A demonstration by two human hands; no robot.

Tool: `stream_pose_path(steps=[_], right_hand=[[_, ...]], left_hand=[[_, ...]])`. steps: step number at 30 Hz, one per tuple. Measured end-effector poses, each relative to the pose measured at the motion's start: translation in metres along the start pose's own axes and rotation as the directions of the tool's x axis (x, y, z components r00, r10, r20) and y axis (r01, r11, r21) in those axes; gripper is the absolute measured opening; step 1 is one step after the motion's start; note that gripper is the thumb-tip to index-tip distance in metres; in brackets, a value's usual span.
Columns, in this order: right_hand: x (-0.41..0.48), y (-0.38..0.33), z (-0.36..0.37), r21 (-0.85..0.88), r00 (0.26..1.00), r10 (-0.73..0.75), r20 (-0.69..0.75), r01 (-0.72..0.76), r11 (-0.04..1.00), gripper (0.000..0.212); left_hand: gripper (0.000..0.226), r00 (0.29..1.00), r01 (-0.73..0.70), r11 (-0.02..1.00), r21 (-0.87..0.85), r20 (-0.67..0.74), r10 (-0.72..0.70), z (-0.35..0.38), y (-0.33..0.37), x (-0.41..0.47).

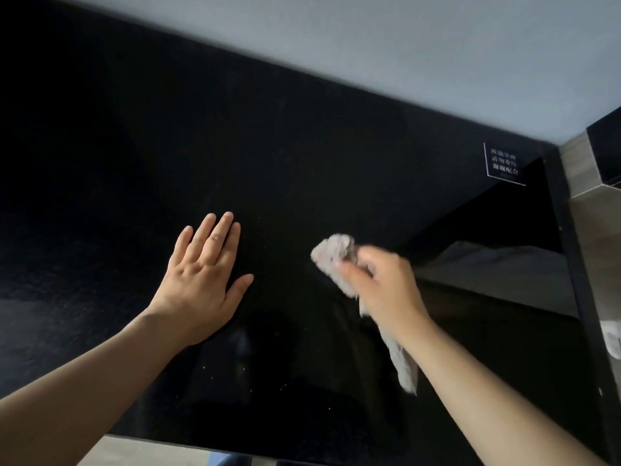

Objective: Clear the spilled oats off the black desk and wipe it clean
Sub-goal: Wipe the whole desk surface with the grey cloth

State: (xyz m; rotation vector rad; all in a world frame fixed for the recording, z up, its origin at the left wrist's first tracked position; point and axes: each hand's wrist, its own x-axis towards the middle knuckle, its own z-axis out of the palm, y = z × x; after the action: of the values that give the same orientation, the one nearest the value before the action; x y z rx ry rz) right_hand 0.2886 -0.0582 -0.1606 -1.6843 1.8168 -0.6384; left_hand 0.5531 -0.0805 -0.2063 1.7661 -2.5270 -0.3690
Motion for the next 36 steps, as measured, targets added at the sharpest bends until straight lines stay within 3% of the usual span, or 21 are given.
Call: stream_pose_path(steps=[2, 6, 10, 14, 17, 19, 24, 28, 31, 34, 36], right_hand=[[-0.012, -0.005, -0.016, 0.078, 0.999, 0.027, 0.019, -0.028, 0.997, 0.043], [0.054, 0.001, -0.038, -0.026, 0.929, 0.058, -0.366, -0.072, 0.997, 0.05], [0.08, 0.004, 0.006, -0.187, 0.906, 0.06, -0.419, -0.15, 0.971, 0.04], [0.006, -0.009, 0.044, -0.178, 0.952, -0.081, -0.294, 0.029, 0.984, 0.03], [-0.062, -0.013, 0.047, -0.018, 0.989, -0.134, -0.067, 0.133, 0.991, 0.028], [-0.085, -0.019, 0.034, 0.078, 0.992, -0.126, 0.032, 0.123, 0.989, 0.029], [-0.013, -0.027, 0.001, -0.044, 0.953, -0.005, -0.304, -0.009, 0.999, 0.047], [0.015, -0.019, 0.035, -0.169, 0.907, 0.054, -0.417, -0.136, 0.976, 0.032], [-0.034, -0.022, 0.066, -0.261, 0.913, -0.076, -0.402, -0.035, 0.965, 0.023], [-0.088, -0.026, 0.082, -0.148, 0.939, -0.148, -0.311, 0.106, 0.983, 0.023], [-0.116, -0.027, 0.08, -0.019, 0.977, -0.126, -0.172, 0.124, 0.992, 0.025]], left_hand=[[0.08, 1.0, 0.003, 1.0, -0.006, -0.01, -0.003, -0.003, 0.003, 0.002], [0.081, 1.0, 0.0, 1.0, 0.005, -0.026, 0.001, -0.007, 0.0, 0.013], [0.084, 1.0, -0.003, 1.0, 0.005, -0.009, 0.003, -0.006, 0.002, 0.012], [0.083, 1.0, 0.01, 1.0, 0.013, 0.0, -0.01, -0.005, 0.005, 0.01], [0.078, 0.999, 0.022, 1.0, 0.013, 0.03, -0.022, -0.005, 0.01, 0.011], [0.078, 0.999, 0.028, 0.999, 0.024, 0.037, -0.029, -0.007, 0.011, 0.01], [0.076, 0.999, 0.025, 0.999, 0.048, 0.03, -0.026, -0.014, 0.005, 0.01], [0.076, 0.999, 0.013, 0.999, 0.032, 0.029, -0.014, -0.013, 0.005, 0.011], [0.075, 1.0, -0.002, 1.0, -0.009, 0.017, 0.002, -0.013, 0.003, 0.015], [0.076, 0.999, -0.048, 0.996, -0.07, 0.018, 0.049, -0.015, -0.006, 0.014], [0.075, 0.998, -0.06, 0.995, -0.085, 0.007, 0.061, -0.017, -0.007, 0.0]])
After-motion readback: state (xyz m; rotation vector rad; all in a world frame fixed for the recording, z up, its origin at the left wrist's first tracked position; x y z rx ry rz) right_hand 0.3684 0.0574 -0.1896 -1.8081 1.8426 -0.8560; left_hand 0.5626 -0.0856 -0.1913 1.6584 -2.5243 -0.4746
